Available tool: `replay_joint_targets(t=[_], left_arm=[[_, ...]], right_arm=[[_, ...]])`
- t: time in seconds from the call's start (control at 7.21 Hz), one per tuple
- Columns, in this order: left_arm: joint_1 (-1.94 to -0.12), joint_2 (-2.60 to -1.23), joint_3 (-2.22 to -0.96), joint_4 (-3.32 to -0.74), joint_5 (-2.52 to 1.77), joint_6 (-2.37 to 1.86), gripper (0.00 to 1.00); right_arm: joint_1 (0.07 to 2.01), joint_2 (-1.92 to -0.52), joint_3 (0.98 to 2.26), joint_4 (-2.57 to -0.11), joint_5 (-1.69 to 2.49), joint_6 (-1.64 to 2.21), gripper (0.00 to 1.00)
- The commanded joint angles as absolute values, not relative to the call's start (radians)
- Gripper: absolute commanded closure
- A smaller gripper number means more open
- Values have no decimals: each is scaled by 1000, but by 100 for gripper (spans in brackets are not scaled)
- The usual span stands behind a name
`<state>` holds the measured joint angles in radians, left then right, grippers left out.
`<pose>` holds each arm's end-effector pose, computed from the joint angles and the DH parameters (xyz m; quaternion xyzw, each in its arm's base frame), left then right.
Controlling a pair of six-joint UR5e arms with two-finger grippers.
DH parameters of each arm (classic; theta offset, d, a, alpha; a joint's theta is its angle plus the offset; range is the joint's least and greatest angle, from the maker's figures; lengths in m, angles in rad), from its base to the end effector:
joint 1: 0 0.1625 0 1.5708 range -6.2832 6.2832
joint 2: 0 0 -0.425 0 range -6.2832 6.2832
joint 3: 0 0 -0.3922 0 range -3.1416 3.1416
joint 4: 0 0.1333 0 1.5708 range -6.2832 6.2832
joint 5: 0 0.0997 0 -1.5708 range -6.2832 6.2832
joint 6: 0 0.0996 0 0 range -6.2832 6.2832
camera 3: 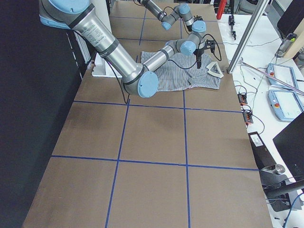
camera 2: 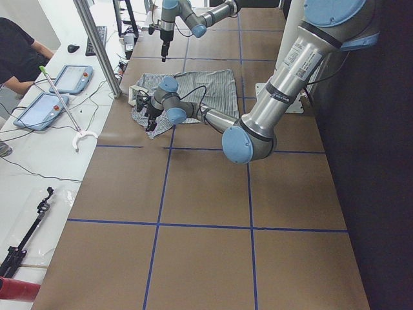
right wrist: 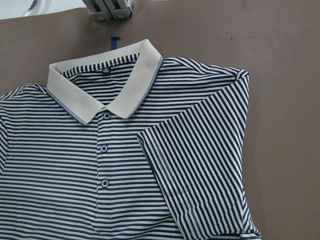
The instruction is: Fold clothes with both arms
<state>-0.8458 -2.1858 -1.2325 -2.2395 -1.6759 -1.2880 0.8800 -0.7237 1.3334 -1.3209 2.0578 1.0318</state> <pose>0.4128 -0.6512 0.3796 0.2037 0.4092 -0.2240 0.8608 -0.4249 -0.6501 0.2013 0.0972 -0.4496 0.0507 0.8865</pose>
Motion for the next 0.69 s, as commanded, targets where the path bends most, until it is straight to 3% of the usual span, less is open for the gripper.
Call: replay_joint_targets(t=[0.0,0.55], left_arm=[[-810,-2180,-1198,-2241,-1620,-1295,1],[-792,-2194,-1138,-2253,-1598,-1290,2]], right_arm=[[881,-735,1344,-1321,2057,1032,0],[877,-736,1338,-1321,2054,1029,0]])
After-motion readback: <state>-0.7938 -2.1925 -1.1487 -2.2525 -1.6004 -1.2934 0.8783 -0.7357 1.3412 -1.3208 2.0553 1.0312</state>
